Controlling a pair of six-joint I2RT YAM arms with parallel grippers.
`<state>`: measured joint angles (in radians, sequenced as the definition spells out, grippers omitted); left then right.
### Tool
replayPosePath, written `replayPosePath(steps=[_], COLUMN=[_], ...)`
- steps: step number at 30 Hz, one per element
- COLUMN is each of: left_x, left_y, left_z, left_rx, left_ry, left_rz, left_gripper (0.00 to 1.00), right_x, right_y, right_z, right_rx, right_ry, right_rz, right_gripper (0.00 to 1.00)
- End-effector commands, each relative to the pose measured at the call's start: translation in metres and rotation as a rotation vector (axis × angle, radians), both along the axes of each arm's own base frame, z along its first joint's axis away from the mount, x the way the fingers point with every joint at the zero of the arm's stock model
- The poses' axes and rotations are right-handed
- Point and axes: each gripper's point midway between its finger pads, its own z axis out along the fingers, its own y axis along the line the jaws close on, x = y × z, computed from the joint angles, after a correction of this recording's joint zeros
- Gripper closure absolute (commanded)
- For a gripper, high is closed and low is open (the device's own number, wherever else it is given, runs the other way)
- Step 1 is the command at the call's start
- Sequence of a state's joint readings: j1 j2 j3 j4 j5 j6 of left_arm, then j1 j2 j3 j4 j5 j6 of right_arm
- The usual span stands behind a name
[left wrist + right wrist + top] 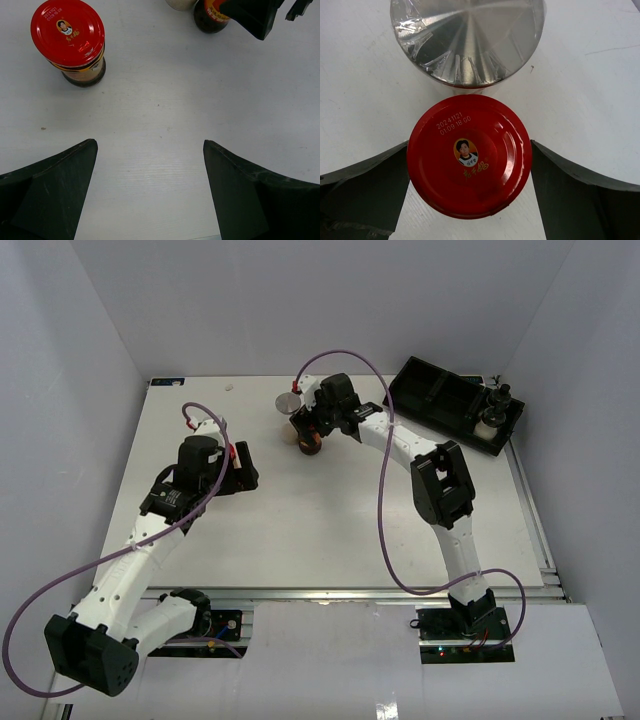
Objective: Organize the condiment bottles
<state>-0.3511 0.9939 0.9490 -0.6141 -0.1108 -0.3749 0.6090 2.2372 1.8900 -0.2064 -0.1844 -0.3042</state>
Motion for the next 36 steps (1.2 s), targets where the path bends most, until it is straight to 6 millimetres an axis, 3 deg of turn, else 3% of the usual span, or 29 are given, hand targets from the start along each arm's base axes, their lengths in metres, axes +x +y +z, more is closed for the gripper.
replayPosePath(steps=[1,5,10,13,15,20,26,28,32,36], left_x=[0.001,0.001,0.001,0.001,0.001,0.002,0.005,0.005,0.005,0.004], left_y=[-0.002,-0.002,-0.001,0.0,-0.001,-0.002,-0.007,-0.008,-0.008,-0.01], left_z=[-0.001,-0.004,-0.004,0.0,0.001,-0.003,-0.003,-0.002,0.0,0.0], left_rx=[-0.007,-0.005,-0.001,-0.001,-0.001,-0.001,-0.016,-0.018,-0.015,-0.019], left_ry=[-0.011,-0.007,-0.007,-0.015,-0.018,-0.016,-0.022,-0.027,-0.034,-0.04], left_rz=[-0.013,-0.013,-0.012,-0.012,-0.014,-0.017,-0.037,-0.044,-0.05,-0.063], left_gripper=[0.02,0.02,0.02,0.02,0.02,0.02,0.02,0.02,0.02,0.02], right_x=[0.005,0.003,0.006,0.003,0.004,-0.004,0.007,0.008,0.019,0.038], right_y=[0.014,0.011,0.004,-0.011,-0.026,-0.081,-0.17,-0.187,-0.237,-0.275], right_z=[0.016,0.012,0.023,0.029,0.049,0.076,0.123,0.136,0.171,0.186], right_rx=[0.05,0.052,0.059,0.032,0.031,0.046,0.094,0.128,0.179,0.208], right_ry=[-0.058,-0.063,-0.118,-0.14,-0.193,-0.249,-0.284,-0.29,-0.341,-0.371], right_rz=[0.039,0.034,-0.005,-0.049,-0.098,-0.205,-0.4,-0.428,-0.533,-0.624], right_gripper=[0.08,0.33,0.66,0.85,0.92,0.92,0.92,0.92,0.92,0.92])
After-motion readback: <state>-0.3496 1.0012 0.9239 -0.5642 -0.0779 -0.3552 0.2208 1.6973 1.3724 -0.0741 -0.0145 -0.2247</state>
